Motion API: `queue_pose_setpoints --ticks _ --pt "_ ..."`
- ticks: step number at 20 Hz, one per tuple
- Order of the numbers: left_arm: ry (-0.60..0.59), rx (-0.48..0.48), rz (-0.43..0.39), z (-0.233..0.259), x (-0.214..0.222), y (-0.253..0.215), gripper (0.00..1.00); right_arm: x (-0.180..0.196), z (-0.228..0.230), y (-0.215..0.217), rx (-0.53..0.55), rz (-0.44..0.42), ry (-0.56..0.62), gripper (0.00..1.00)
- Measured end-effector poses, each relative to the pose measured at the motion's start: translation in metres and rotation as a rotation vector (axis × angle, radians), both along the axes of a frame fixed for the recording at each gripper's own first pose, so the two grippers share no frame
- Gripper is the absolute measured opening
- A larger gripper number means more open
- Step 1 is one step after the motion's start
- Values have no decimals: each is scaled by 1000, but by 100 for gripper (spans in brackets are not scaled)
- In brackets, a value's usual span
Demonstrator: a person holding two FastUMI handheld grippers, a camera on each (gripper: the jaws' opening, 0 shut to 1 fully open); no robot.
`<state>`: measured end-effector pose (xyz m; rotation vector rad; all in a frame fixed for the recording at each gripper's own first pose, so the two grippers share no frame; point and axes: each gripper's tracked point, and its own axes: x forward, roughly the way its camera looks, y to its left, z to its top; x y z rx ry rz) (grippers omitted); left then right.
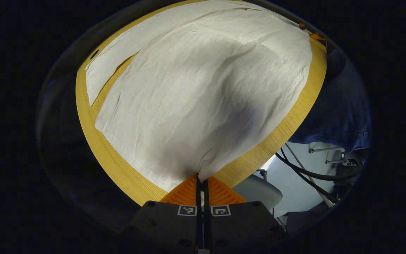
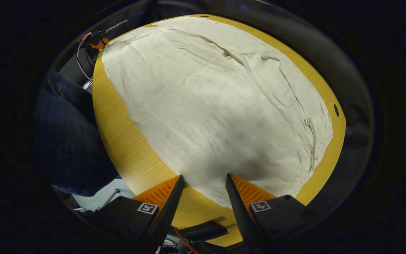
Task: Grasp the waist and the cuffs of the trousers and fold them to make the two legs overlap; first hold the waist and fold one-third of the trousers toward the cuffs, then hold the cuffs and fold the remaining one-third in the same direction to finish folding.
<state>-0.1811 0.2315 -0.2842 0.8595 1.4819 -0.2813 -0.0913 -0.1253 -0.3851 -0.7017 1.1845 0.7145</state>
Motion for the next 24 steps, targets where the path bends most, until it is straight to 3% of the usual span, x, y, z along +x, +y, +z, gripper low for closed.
queue_pose_setpoints --ticks 5,7,9,15,20,24 --pt "-1 -7 0 0 0 0 0 4 1 -2 -27 -23 1 65" --pt "-1 -9 -2 0 0 0 0 13 2 -6 -43 -32 -37 34" --pt "1 -9 -4 0 0 1 0 13 2 -6 -49 -35 -49 13" --pt "1 -14 -14 0 0 0 0 12 4 -8 -51 -67 -55 6" --pt "4 -14 -24 -2 0 2 0 15 7 -6 -53 -45 -156 3" --pt "6 0 -51 1 2 1 0 20 12 -7 -30 -149 -221 3"
